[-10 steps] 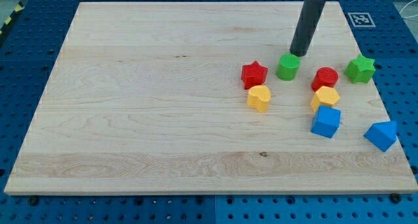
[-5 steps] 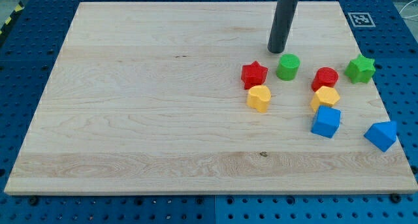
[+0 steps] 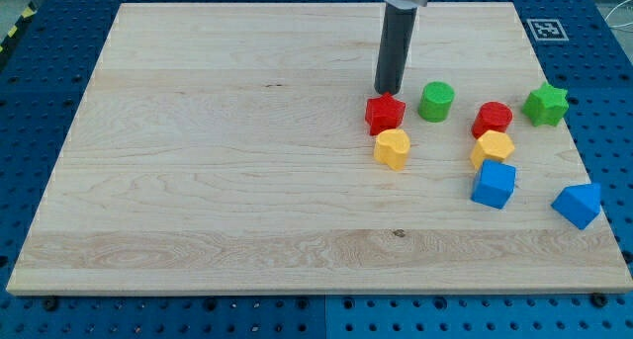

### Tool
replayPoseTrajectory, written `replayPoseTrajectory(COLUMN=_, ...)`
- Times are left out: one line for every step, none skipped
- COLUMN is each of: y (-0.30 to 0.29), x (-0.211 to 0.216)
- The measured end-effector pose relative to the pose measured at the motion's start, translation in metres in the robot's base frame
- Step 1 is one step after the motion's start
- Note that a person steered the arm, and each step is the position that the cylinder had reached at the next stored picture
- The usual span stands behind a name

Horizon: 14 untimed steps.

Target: Move green star slightly down

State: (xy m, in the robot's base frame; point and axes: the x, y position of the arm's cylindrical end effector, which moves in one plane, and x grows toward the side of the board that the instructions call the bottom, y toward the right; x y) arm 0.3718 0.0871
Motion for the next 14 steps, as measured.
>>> replayPoseTrajectory(y=0.015, x=0.000)
replayPoseTrajectory(y=0.036, x=-0.012)
replayPoseTrajectory(y=0.070, x=-0.026)
replayPoseTrajectory(y=0.095, x=-0.030)
replayPoseTrajectory(y=0.144, x=-0.030)
replayPoseTrajectory(y=0.175, x=-0.029)
replayPoseTrajectory(y=0.205, x=-0.024)
replayPoseTrajectory(y=0.208, x=-0.009)
replayPoseTrajectory(y=0.208, x=-0.008)
replayPoseTrajectory(y=0.206, x=-0.008)
replayPoseTrajectory(y=0.194, x=-0.007)
replayPoseTrajectory(y=0.185, x=-0.002)
replayPoseTrajectory(y=0.183, x=0.005)
replayPoseTrajectory(y=0.183, x=0.009)
